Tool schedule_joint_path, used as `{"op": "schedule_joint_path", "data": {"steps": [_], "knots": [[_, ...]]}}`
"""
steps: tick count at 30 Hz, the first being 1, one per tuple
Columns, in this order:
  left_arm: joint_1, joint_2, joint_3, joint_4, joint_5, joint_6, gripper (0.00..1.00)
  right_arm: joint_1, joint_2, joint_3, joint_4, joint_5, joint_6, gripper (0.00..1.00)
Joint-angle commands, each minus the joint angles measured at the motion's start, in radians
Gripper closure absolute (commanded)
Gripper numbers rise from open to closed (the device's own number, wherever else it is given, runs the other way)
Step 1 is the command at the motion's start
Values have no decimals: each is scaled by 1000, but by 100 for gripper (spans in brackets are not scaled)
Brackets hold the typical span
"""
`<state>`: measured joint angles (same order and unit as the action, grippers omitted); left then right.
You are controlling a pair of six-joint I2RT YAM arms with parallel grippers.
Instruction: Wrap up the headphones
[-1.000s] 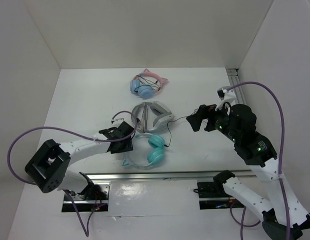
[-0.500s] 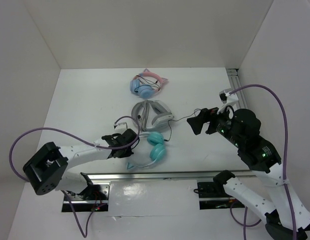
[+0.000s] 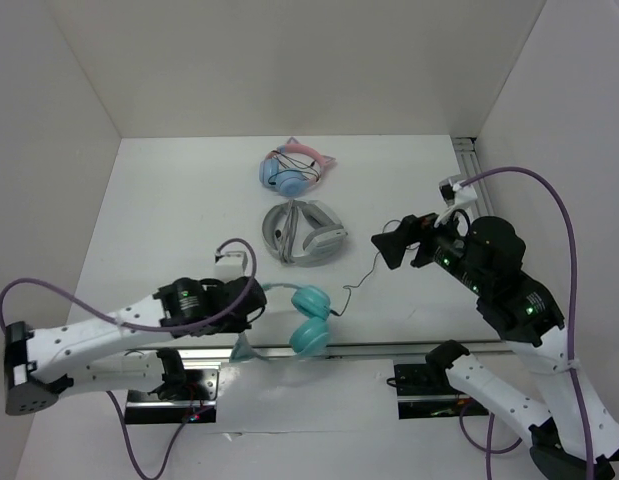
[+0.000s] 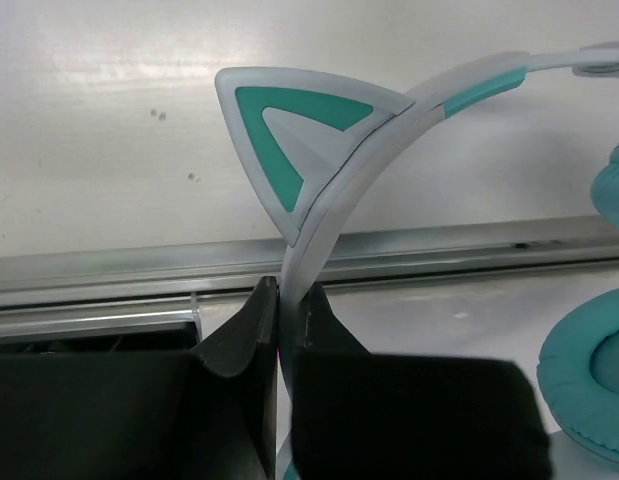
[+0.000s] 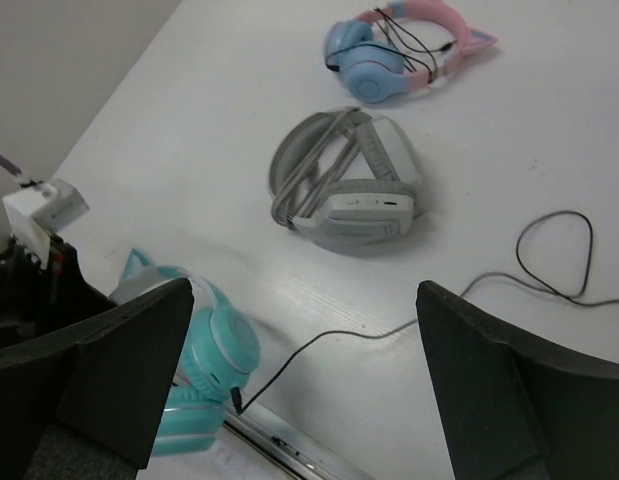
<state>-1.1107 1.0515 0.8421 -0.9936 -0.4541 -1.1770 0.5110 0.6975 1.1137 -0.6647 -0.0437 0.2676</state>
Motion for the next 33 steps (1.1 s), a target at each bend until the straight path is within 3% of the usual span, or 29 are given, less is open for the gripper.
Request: {"op": "schedule_joint_path", "data": {"steps": [1,4,6,11,15,21,32,33], "knots": [[-8,-143,158,-100,-81,22,100,7,-22,34,100,-108,5,0],[-8,-174,346,-225,-170,42,100,7,-88,-47,259,-266,50,0],[-8,-139,528,-372,-302,-19,100,7,-134,-138,412,-379,61,0],[83,-104,731,-373,-366,72,100,7,-188,-328,637,-268,108,0],[120,-29,897,-373,-367,155,100,7,-141,-443,810,-278,108,0],[129,15,1028,-373,-337,192,100,26,59,-525,1056,-277,107,6],[138,-15,1060,-324,-268,232,100,118,298,-525,1304,-390,65,6],[138,-24,1060,-315,-268,232,100,130,312,-534,1326,-403,65,11]]}}
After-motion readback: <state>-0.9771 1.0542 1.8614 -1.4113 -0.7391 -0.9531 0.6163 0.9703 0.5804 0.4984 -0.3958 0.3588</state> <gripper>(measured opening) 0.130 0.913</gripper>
